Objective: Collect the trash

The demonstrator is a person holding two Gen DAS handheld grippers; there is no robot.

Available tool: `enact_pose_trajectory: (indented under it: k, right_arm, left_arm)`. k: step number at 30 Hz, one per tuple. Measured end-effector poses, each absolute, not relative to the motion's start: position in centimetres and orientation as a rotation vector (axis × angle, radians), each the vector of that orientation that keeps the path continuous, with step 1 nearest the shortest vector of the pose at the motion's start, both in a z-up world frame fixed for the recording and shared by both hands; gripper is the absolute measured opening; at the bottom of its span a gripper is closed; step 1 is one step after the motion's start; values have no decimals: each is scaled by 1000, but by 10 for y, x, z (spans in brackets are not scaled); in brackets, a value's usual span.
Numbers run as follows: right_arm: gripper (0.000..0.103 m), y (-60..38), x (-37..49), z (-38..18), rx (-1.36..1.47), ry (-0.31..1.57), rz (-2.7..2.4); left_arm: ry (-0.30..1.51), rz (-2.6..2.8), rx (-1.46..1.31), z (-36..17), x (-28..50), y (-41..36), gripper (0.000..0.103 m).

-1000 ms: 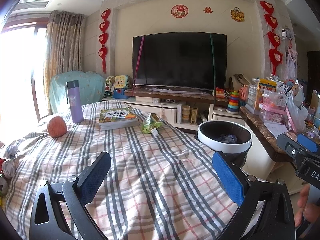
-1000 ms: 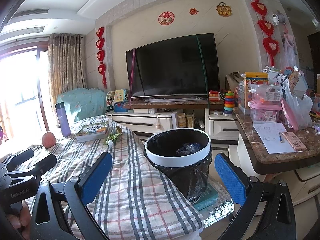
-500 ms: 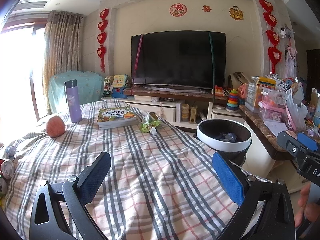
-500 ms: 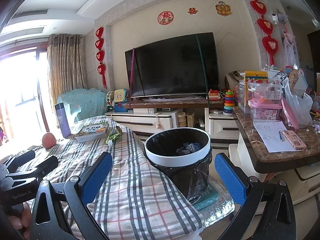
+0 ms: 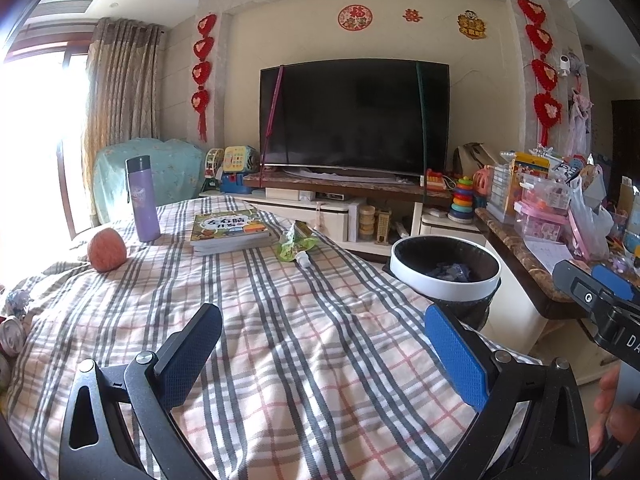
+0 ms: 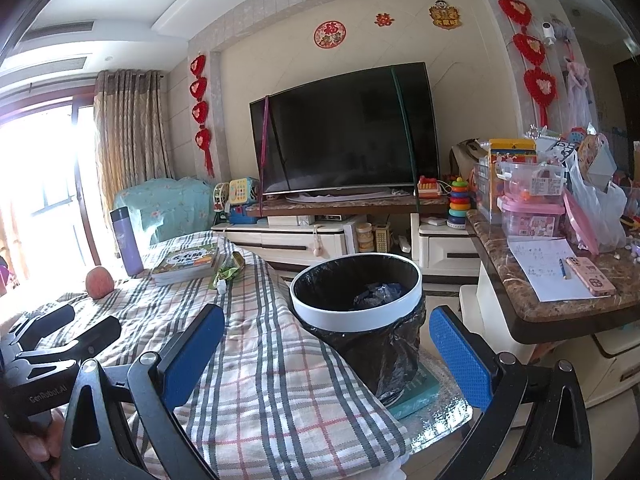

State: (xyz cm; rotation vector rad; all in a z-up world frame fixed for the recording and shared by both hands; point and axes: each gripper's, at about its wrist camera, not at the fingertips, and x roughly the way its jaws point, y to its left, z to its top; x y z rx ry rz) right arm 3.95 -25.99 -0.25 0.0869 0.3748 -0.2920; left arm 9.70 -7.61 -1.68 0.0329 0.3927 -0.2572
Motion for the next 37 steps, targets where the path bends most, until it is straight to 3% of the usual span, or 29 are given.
enact_pose_trajectory:
  k: [37]
  right_arm:
    - [103, -269, 56, -14, 141, 436, -267]
  left_arm:
    - [441, -275, -15, -22, 116, -75, 102]
